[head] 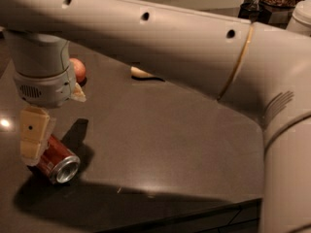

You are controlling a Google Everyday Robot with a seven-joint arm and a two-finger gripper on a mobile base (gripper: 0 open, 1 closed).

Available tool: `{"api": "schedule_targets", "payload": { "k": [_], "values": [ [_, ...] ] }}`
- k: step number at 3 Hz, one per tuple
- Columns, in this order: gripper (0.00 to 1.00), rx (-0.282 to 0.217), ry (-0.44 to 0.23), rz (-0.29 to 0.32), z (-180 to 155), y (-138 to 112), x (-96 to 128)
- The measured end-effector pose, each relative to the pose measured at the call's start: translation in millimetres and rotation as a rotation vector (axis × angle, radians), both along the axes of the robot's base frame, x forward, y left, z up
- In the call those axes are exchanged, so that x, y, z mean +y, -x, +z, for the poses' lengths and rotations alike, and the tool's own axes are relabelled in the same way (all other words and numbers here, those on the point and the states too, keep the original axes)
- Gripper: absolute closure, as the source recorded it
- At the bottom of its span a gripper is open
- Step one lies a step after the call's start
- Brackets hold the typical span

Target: Place coke can upright

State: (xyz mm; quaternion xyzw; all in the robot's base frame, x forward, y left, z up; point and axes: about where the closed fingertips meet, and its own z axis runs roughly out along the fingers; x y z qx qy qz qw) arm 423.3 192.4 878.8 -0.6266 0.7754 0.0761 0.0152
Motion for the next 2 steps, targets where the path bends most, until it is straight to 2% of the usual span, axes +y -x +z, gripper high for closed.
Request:
{"api": "schedule_targets", "payload": {
  "k": [2],
  "values": [
    [0.0,0.031,0.051,-0.01,-20.2,5.3,15.4]
  ]
}}
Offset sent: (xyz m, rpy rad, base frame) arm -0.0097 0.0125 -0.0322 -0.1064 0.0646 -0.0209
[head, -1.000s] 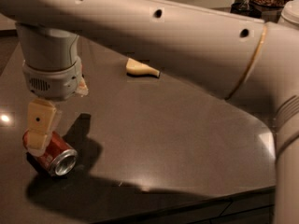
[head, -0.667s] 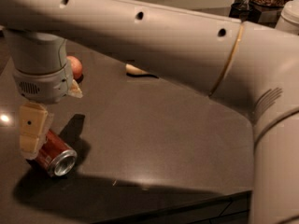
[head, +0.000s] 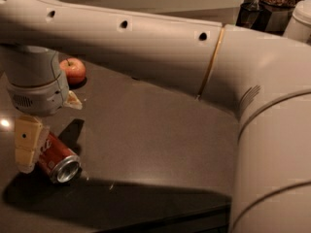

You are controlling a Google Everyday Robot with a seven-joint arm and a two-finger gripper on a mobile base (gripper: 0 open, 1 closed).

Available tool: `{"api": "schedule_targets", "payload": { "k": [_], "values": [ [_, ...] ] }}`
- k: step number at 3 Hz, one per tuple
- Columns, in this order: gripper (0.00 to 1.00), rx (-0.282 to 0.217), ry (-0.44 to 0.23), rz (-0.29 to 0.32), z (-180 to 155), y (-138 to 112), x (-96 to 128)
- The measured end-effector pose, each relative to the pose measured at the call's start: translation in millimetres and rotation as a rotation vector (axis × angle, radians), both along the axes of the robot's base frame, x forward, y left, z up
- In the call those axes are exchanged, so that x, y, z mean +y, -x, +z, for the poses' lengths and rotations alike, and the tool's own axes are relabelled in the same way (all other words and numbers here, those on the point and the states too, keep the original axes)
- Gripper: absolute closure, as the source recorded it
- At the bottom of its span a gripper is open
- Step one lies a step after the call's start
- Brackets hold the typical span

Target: Place coke can upright

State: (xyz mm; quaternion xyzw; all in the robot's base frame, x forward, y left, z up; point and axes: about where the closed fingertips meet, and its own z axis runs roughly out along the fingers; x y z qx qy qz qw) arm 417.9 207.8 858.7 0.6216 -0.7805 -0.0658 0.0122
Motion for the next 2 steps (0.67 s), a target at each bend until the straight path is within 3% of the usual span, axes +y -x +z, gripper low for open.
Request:
{"api": "schedule_targets", "payload": {
  "k": [2],
  "values": [
    [0.0,0.032,0.016,-0.009,-10.0,11.9,10.2]
  ]
}}
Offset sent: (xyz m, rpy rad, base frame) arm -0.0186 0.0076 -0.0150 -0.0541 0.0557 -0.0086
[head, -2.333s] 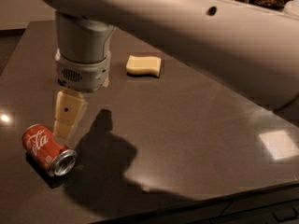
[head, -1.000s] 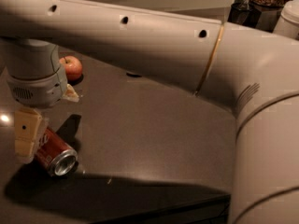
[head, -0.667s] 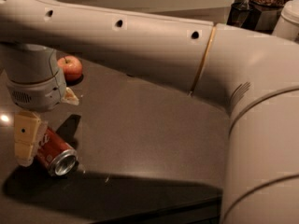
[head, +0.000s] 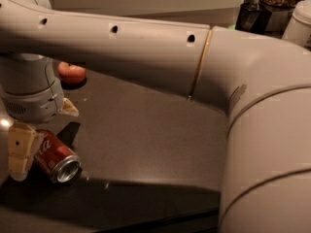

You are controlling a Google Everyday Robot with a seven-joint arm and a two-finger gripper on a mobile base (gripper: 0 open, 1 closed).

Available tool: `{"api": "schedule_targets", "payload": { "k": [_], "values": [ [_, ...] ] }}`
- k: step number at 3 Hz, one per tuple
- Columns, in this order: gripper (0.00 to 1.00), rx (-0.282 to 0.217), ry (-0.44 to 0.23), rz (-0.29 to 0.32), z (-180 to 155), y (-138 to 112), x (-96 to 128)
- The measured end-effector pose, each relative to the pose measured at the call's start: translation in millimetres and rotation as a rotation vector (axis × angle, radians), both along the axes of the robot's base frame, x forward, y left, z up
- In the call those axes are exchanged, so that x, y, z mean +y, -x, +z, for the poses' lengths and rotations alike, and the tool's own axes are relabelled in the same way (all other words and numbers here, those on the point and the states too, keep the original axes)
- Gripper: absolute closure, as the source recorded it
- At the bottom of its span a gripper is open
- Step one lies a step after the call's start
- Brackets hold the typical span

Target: Place coke can upright

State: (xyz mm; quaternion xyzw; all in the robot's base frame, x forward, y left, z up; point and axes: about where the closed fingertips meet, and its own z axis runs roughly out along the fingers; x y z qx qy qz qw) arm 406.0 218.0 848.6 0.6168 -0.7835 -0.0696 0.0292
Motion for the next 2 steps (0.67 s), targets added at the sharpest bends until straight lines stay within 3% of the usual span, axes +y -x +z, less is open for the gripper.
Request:
{"api": "schedule_targets", "payload": {
  "k": [2],
  "values": [
    [0.43,0.014,-0.009,0.008,1.7,7.8,9.0]
  ]
}}
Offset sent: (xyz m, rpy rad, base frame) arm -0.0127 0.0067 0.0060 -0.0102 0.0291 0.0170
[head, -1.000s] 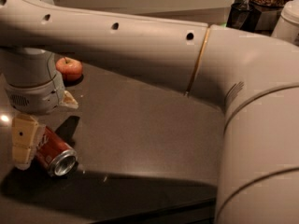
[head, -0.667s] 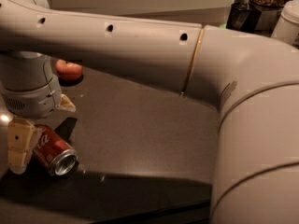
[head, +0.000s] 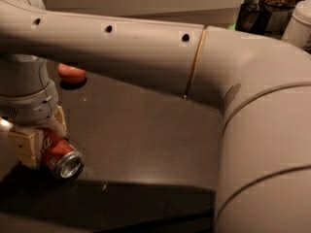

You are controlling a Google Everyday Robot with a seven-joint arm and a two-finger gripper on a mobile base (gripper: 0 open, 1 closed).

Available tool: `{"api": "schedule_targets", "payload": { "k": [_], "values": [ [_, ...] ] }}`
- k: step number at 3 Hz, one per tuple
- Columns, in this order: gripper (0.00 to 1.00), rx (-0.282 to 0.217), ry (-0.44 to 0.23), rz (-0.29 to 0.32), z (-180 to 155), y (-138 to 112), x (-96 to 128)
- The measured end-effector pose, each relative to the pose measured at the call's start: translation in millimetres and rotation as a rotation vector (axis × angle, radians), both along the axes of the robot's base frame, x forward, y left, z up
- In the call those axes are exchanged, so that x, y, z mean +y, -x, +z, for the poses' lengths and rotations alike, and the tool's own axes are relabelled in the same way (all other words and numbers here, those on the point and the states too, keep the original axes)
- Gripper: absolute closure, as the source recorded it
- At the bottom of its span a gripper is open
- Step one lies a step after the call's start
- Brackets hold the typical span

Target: Place coke can upright

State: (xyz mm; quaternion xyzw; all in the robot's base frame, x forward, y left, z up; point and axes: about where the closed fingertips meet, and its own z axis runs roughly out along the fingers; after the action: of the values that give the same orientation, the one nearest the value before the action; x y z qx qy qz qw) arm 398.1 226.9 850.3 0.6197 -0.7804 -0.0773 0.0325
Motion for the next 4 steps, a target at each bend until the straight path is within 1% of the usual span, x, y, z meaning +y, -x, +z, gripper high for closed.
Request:
{"api": "schedule_targets", "payload": {
  "k": [1,2,3,4],
  "values": [
    [0.67,0.001,-0.016,0.006,6.3,1.6,1.1],
    [0.97,-0.011,-0.085,0.011,28.0,-12.7,-14.3],
    [1.0,-0.019,-0.192,0.023,44.5,-28.0,-37.1],
    [1.0,-0.031,-0.329,0.045,60.7,-35.2,-58.2]
  ]
}}
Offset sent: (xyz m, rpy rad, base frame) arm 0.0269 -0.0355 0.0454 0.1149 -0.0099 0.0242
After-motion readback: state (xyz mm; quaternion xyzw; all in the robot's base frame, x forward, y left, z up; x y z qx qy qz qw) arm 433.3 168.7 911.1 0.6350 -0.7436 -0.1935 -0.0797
